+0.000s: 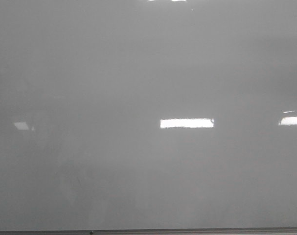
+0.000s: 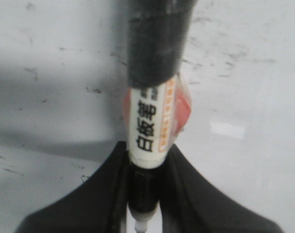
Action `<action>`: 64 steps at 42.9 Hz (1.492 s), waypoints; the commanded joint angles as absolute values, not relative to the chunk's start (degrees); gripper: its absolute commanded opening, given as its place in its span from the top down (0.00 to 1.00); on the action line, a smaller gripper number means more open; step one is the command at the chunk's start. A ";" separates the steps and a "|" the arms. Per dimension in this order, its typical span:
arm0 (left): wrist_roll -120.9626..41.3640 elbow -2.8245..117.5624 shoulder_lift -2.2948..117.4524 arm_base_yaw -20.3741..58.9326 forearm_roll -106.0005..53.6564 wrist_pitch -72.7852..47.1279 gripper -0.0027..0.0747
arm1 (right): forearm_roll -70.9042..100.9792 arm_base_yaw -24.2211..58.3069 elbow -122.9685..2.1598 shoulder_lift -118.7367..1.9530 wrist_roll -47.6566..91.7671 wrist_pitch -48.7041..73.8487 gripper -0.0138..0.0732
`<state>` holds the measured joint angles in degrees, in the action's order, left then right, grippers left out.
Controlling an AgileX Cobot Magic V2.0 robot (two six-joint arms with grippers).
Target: Write number 8 on whiteboard
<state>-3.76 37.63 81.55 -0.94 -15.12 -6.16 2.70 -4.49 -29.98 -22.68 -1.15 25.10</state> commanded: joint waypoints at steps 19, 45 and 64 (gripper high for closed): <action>-24.90 57.76 72.56 13.94 -11.57 -54.80 0.99 | 4.90 0.80 -37.55 -30.58 8.18 29.17 0.22; -50.38 66.38 74.37 42.34 -11.47 -65.37 0.99 | 30.94 33.19 -59.58 -64.59 46.18 50.31 0.22; -50.38 66.38 74.37 42.85 -11.47 -65.37 0.99 | 33.37 43.90 -71.50 -80.19 48.90 50.35 0.23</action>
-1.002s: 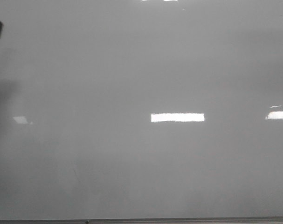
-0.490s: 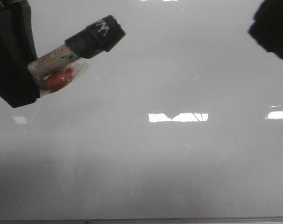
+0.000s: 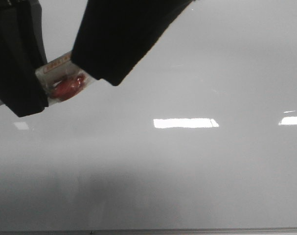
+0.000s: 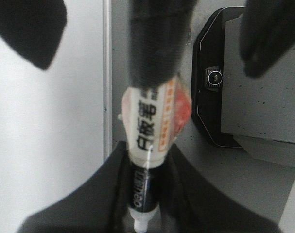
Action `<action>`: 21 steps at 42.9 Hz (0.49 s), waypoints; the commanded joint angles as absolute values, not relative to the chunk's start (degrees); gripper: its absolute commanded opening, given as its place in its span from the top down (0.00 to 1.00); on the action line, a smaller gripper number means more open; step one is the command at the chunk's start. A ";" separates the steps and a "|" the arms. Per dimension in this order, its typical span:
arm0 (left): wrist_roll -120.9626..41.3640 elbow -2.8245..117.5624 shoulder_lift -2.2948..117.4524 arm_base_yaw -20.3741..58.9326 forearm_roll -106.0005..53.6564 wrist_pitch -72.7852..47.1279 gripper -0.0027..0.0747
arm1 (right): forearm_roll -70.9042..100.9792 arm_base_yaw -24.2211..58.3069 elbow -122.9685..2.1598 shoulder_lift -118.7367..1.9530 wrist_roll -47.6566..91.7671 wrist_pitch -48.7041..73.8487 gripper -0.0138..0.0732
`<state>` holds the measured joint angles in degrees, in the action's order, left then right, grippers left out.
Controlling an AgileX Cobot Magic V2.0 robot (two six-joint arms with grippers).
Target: Write number 8 on whiteboard
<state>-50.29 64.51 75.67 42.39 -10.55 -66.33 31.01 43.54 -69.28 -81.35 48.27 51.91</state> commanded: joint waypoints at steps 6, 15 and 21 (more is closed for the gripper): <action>-50.38 66.38 74.37 42.85 -11.47 -65.27 0.99 | 34.61 43.90 -71.50 -80.86 48.90 50.17 0.36; -49.69 66.38 74.37 42.85 -11.71 -64.25 0.99 | 35.29 43.90 -71.50 -81.54 48.90 50.91 0.62; -46.59 66.38 74.37 42.85 -13.61 -62.94 0.80 | 35.67 43.84 -71.50 -81.59 48.90 50.70 0.84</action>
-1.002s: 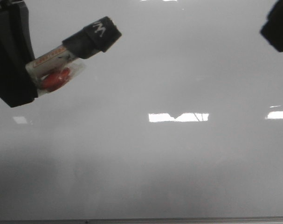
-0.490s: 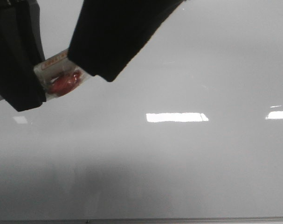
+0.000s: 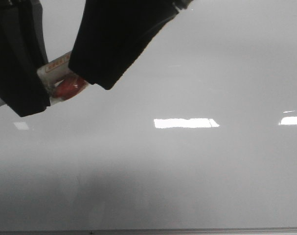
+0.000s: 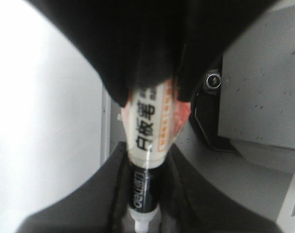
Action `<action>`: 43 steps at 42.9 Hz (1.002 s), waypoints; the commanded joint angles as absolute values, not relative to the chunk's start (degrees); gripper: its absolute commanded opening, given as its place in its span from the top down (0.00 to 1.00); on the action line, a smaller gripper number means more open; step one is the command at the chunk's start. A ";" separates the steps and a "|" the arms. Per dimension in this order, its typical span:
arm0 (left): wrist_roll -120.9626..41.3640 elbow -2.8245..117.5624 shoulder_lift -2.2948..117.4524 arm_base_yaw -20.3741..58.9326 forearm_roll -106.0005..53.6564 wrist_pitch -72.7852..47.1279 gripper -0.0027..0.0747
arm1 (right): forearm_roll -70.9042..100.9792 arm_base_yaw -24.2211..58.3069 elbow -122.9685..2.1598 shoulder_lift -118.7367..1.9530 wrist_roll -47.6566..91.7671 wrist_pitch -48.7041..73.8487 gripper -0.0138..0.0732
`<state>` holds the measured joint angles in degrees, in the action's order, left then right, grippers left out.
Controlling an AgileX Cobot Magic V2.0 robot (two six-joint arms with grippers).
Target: Write number 8 on whiteboard
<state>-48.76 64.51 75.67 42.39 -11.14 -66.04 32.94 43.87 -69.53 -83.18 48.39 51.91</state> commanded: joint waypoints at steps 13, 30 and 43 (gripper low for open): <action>-40.21 66.38 74.37 42.62 -13.61 -60.38 0.18 | 35.74 41.83 -71.35 -80.82 48.90 50.63 0.91; -38.54 59.66 66.92 32.32 -19.28 -54.95 0.43 | 36.39 27.67 -58.72 -69.30 48.90 46.49 0.91; -39.23 36.80 43.30 18.21 -26.89 -37.86 0.95 | 45.51 24.17 -53.25 -68.99 48.90 36.69 0.91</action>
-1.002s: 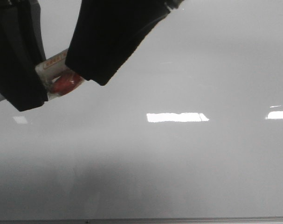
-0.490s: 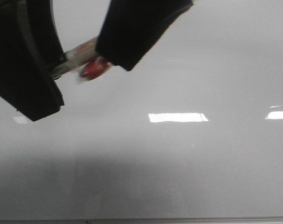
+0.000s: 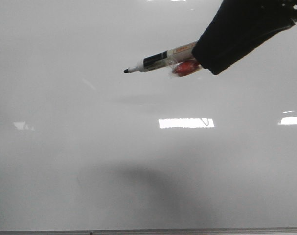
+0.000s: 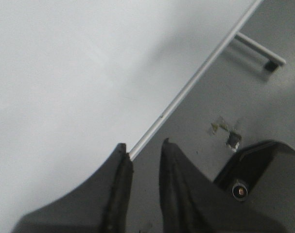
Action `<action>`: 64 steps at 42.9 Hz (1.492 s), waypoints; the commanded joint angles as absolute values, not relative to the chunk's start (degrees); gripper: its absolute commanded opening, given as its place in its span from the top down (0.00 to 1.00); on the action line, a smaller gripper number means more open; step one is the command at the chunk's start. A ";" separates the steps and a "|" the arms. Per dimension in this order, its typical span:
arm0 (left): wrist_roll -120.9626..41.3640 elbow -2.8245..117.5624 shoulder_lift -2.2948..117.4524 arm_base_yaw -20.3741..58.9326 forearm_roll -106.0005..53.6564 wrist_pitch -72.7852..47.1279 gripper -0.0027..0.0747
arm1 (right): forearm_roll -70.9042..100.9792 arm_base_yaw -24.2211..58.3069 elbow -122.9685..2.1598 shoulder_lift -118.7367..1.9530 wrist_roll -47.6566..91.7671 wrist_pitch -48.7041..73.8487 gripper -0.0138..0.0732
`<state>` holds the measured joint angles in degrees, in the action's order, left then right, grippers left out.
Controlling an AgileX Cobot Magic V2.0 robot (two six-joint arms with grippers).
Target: Write number 8 on whiteboard
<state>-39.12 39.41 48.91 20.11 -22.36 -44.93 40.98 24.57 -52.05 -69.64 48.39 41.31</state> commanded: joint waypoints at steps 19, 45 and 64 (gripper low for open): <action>-39.23 24.57 17.33 14.68 -34.85 -29.68 0.99 | 50.31 24.28 -63.41 -84.05 48.90 26.77 0.91; -39.23 24.57 17.33 14.68 -34.85 -29.90 0.99 | 49.89 25.17 -64.61 -95.65 47.26 27.16 0.91; -39.23 24.57 17.33 14.68 -34.85 -29.90 0.99 | 50.19 25.99 -54.93 -95.47 47.32 25.00 0.91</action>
